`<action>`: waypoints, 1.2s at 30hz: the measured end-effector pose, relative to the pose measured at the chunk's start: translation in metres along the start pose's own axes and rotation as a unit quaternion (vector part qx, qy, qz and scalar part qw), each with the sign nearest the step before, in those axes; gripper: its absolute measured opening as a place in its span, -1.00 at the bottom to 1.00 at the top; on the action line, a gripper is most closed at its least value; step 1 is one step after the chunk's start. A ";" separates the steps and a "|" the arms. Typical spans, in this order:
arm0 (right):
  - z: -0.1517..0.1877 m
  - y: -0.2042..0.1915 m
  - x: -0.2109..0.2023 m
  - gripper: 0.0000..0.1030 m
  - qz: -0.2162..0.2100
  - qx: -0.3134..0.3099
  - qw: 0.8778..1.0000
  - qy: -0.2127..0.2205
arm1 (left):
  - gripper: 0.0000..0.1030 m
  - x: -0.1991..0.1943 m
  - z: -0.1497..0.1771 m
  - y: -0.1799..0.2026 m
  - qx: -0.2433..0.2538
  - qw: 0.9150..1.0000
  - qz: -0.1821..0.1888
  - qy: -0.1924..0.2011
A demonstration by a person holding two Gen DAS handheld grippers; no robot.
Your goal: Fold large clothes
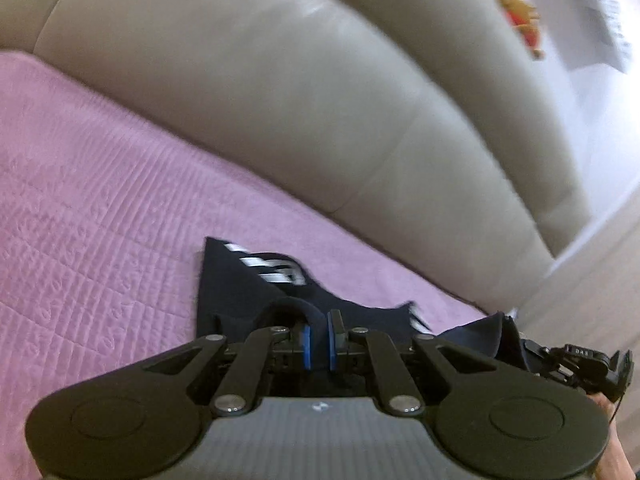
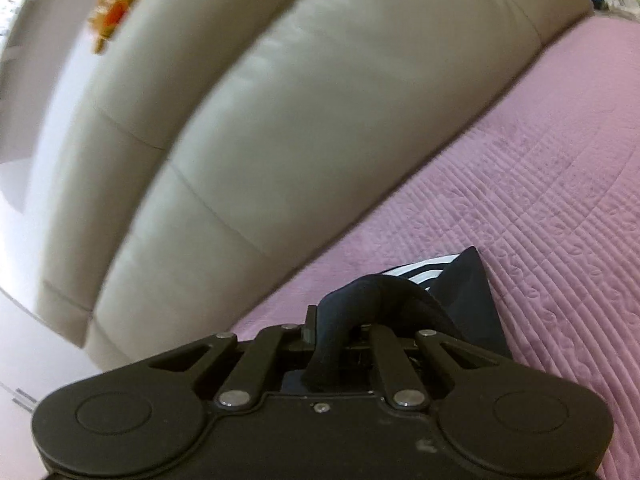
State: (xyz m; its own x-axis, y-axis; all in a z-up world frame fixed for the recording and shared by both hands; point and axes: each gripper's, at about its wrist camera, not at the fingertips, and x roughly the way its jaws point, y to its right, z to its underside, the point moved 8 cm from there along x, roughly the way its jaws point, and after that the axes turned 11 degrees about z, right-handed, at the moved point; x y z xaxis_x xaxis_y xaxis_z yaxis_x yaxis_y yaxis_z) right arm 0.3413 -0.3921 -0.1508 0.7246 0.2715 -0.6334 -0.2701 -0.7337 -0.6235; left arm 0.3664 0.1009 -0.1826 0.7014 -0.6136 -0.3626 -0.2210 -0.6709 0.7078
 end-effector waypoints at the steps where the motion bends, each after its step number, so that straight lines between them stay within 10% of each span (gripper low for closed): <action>1: -0.001 0.004 0.014 -0.87 0.006 0.007 1.000 -0.005 | -0.83 0.010 -0.001 -0.009 -0.010 1.000 -0.001 -0.001; 9: -0.004 0.030 0.095 -0.82 0.049 0.033 0.997 -0.047 | -0.80 0.071 -0.017 -0.062 -0.044 0.999 -0.027 -0.016; 14: -0.004 0.038 0.122 -0.26 0.047 0.046 0.995 -0.074 | -0.69 0.092 -0.021 -0.088 -0.127 0.991 -0.014 -0.032; 16: -0.004 0.034 0.120 0.33 0.025 0.031 0.997 -0.070 | -0.45 0.087 -0.023 -0.083 -0.133 0.991 0.001 -0.028; 21: 0.011 0.008 0.113 0.51 0.031 -0.075 0.993 -0.085 | 0.70 0.067 -0.019 -0.042 -0.065 0.997 0.027 -0.041; 26: 0.034 -0.010 0.133 0.51 0.076 -0.143 0.979 -0.123 | 0.69 0.083 0.003 -0.010 -0.007 0.993 0.022 -0.112; 29: 0.041 -0.012 0.147 0.50 0.120 -0.140 0.972 -0.148 | 0.34 0.098 0.014 -0.010 -0.015 0.988 0.005 -0.151; 36: 0.056 -0.029 0.142 0.43 0.109 -0.149 0.965 -0.188 | 0.31 0.109 0.034 0.001 0.000 0.979 -0.020 -0.202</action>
State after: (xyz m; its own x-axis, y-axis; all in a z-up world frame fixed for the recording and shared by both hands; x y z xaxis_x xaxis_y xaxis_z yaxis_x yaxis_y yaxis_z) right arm 0.4168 -0.2968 -0.2484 0.3756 0.2565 -0.8906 -0.1552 -0.9299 -0.3333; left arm 0.4196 0.0196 -0.2416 0.3849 -0.7009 -0.6005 -0.1986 -0.6983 0.6877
